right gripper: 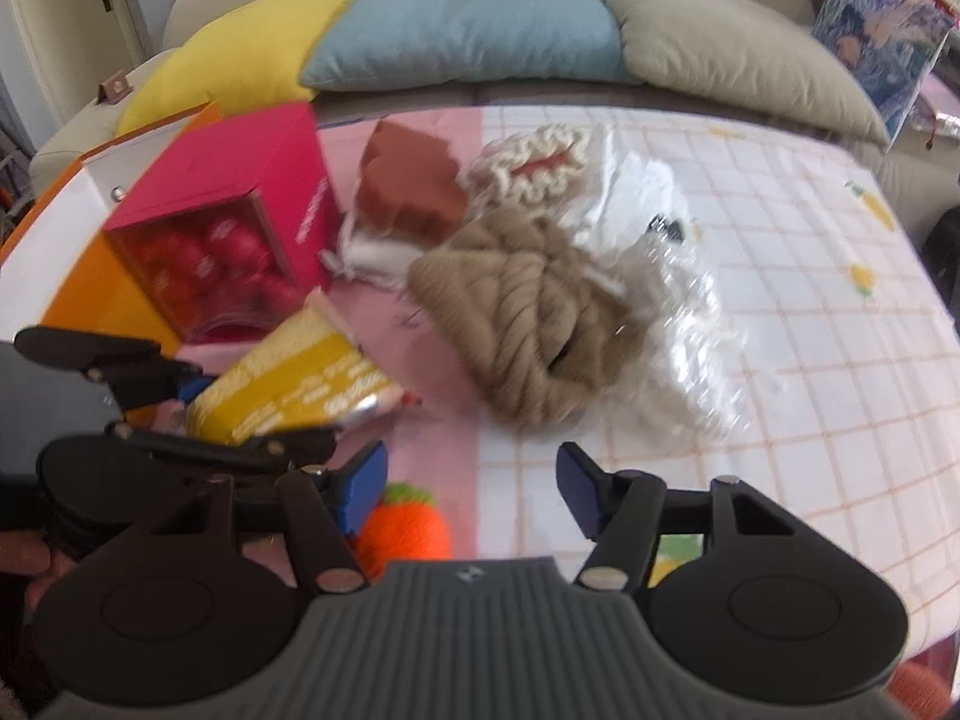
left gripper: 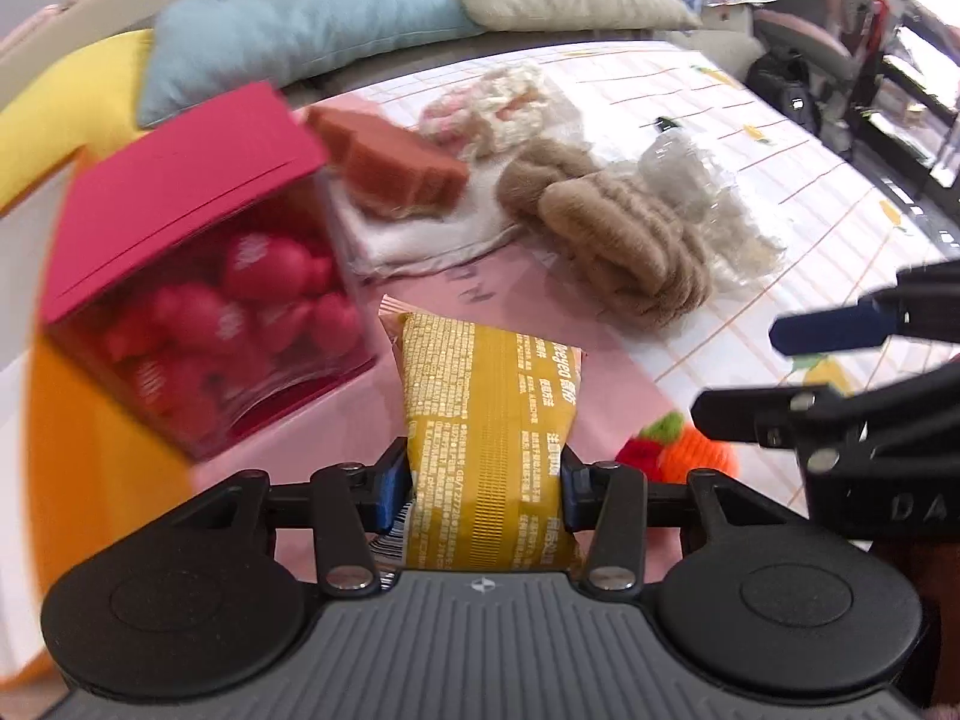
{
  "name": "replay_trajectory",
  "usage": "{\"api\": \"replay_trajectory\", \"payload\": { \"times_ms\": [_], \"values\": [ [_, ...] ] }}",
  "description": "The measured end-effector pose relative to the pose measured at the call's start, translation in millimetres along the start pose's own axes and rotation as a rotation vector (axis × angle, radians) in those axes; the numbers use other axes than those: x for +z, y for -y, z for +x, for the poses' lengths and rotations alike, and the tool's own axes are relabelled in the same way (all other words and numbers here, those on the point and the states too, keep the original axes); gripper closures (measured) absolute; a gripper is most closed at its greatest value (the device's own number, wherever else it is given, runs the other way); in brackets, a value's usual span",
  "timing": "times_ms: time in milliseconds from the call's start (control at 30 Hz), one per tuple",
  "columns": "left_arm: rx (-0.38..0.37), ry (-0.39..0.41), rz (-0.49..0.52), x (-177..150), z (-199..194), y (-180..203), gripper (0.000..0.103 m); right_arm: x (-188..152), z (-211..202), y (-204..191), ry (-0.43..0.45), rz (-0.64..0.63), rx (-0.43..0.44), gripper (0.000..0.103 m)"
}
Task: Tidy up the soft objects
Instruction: 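Grasp the yellow snack packet with the left tool while the right tool grasps the orange knitted fruit, then carry both items over the orange box and open both tools to drop them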
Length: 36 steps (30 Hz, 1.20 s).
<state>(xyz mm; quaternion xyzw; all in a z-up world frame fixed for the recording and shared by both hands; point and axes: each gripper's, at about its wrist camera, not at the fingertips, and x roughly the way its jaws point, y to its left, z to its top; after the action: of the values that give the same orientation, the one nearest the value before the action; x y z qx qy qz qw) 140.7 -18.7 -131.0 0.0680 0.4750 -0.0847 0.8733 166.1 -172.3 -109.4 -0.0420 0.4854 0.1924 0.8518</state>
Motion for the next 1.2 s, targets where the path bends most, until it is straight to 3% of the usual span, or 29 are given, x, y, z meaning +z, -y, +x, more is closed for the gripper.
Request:
{"api": "replay_trajectory", "payload": {
  "times_ms": [233, 367, 467, 833, 1033, 1200],
  "values": [
    [0.056, 0.028, -0.050, -13, -28, -8, 0.050, -10, 20, -12, -0.083, -0.007, 0.060, 0.053],
    [0.055, 0.056, -0.071, -16, -41, -8, 0.050, -12, 28, -11, -0.113, 0.010, 0.061, 0.062],
    [0.041, 0.086, -0.091, -17, -55, -7, 0.050, -13, 25, -9, -0.102, 0.019, 0.059, 0.063],
    [0.059, 0.250, -0.247, -8, -133, -33, 0.050, 15, -41, -22, 0.088, -0.016, 0.071, 0.064],
    [0.064, 0.221, -0.393, -5, -159, -86, 0.050, 49, -74, -68, 0.189, -0.125, 0.186, 0.064],
    [0.122, 0.190, -0.444, -5, -167, -130, 0.050, 75, -85, -131, 0.233, -0.305, 0.283, 0.064]
  ]
}}
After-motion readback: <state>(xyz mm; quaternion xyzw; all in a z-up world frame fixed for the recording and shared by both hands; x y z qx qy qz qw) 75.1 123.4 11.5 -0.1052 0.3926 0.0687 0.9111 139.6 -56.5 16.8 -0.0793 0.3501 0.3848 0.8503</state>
